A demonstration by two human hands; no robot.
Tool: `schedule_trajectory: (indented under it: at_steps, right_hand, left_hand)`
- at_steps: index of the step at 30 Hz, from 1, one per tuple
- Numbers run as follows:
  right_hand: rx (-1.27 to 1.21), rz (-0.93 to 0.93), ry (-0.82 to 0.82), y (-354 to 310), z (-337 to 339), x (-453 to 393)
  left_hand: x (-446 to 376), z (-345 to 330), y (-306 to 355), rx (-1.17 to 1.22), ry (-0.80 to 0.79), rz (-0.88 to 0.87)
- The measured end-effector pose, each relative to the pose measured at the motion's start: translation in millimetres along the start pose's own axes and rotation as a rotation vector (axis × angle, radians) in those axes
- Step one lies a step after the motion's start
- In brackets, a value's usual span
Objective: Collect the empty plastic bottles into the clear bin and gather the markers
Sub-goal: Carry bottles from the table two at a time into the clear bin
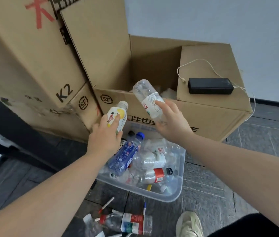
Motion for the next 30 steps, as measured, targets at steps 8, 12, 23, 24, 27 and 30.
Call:
schedule_trajectory:
  at_steps: [8, 12, 23, 24, 27, 30]
  right_hand:
    - [0.149, 0.140, -0.114, 35, -35, -9]
    - [0.190, 0.182, -0.152, 43, -40, -15]
    - [0.333, 0.176, -0.366, 62, -67, -25]
    - [0.389, 0.157, -0.413, 67, -73, -27]
    - [0.524, 0.110, -0.528, 75, -87, -30]
    - [0.502, 0.096, -0.541, 70, -89, -31]
  left_hand:
    - [-23, -69, -10, 0.067, -0.024, -0.067]
    - [-22, -101, -14, -0.020, -0.160, 0.032]
    - [-15, -95, -17, 0.021, -0.064, 0.060]
    - [-13, -93, -19, 0.004, -0.071, 0.072]
    - [-8, -89, -26, -0.051, -0.110, 0.094]
    - [1, -85, -34, -0.074, -0.141, 0.109]
Point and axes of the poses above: each hand's wrist, its own x-axis away from the middle knuckle, its own z-axis out of the back of the hand, y = z × x, the point moved 4 cm from there along -x, towards the middle knuckle, and after that the axes turned 4 degrees about -x, right-handed, at the moved point
